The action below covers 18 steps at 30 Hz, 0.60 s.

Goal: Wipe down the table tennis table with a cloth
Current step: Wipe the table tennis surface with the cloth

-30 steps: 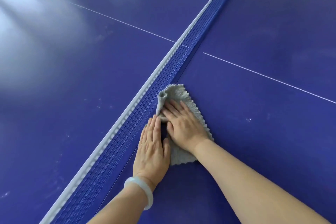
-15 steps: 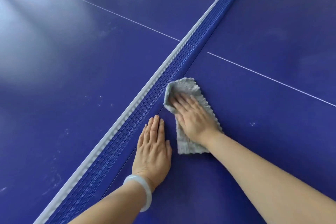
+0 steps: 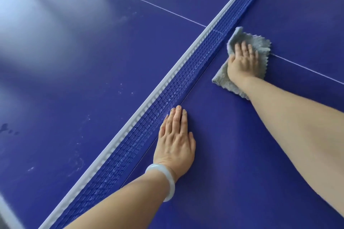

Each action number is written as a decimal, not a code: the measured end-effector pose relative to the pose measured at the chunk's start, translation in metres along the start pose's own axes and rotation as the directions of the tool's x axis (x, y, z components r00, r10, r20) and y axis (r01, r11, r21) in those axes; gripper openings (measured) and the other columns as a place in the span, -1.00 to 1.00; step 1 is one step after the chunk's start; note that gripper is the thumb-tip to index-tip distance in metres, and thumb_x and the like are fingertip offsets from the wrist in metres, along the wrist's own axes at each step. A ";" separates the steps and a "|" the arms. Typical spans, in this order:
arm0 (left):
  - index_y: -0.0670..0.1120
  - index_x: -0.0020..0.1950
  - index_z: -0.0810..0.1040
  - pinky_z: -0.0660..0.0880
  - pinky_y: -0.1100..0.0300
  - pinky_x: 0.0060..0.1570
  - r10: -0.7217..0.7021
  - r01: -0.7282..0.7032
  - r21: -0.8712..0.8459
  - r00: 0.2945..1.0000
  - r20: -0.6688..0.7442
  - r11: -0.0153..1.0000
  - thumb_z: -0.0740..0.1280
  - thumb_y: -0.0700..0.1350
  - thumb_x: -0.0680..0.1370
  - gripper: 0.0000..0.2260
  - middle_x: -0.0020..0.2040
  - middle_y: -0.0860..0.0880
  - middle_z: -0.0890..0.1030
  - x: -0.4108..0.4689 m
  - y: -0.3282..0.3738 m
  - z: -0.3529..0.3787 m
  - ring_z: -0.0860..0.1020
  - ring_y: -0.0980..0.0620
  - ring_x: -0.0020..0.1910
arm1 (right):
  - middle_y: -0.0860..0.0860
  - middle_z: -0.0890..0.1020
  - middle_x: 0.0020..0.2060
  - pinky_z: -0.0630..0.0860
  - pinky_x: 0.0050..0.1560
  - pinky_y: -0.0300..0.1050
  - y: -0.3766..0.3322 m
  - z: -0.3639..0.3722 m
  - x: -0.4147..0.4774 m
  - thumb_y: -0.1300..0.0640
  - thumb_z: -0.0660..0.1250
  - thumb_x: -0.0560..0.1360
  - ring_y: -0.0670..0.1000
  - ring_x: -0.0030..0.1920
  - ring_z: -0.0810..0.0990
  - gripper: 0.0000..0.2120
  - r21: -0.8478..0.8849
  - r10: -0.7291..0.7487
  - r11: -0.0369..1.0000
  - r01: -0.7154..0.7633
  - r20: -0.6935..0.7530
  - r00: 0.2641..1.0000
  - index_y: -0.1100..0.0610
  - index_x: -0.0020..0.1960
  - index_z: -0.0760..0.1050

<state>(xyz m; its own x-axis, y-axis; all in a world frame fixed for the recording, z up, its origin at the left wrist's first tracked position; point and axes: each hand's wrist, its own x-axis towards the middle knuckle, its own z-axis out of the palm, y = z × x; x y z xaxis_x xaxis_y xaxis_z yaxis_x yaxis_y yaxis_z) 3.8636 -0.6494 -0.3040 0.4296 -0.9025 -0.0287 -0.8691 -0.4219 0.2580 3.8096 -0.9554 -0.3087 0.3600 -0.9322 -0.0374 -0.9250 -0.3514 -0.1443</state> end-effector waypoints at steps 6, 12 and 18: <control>-0.14 0.60 0.06 -0.29 0.17 0.48 0.008 -0.008 -0.024 1.000 -0.014 1.000 -0.01 0.01 0.60 -0.43 0.61 -0.06 0.03 0.000 -0.001 0.004 -0.06 0.00 0.59 | 0.12 -0.01 0.61 -0.16 0.58 0.12 -0.037 0.010 -0.069 0.06 -0.09 0.67 0.12 0.61 -0.06 -0.45 0.071 0.121 0.990 -0.118 -0.029 0.992 0.19 0.62 -0.06; -0.12 0.60 0.02 -0.43 0.26 0.42 0.010 -0.010 -0.015 1.000 -0.017 1.000 0.05 0.00 0.63 -0.44 0.62 -0.06 -0.02 0.000 -0.001 0.003 -0.10 0.01 0.58 | 0.05 0.02 0.61 -0.13 0.60 0.04 0.027 0.006 -0.171 0.06 -0.07 0.70 0.03 0.61 -0.06 -0.48 0.015 -0.223 0.975 0.223 -0.007 0.975 0.16 0.62 -0.01; -0.10 0.61 0.00 -0.26 0.15 0.48 -0.023 0.023 -0.019 1.000 0.000 1.000 0.03 0.01 0.63 -0.44 0.62 -0.04 -0.04 0.001 0.000 0.006 -0.09 0.00 0.58 | 0.14 -0.03 0.61 -0.13 0.58 0.13 0.019 -0.002 -0.203 0.04 -0.10 0.68 0.12 0.61 -0.09 -0.44 0.076 0.307 0.950 -0.302 -0.056 0.950 0.22 0.62 -0.09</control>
<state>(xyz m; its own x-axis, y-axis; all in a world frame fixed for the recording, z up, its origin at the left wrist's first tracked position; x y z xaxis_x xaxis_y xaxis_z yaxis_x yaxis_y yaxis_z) 3.8627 -0.6509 -0.3094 0.4491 -0.8928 -0.0344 -0.8545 -0.4405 0.2755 3.7183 -0.7726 -0.3018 0.0515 -0.9984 -0.0240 -0.9786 -0.0456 -0.2008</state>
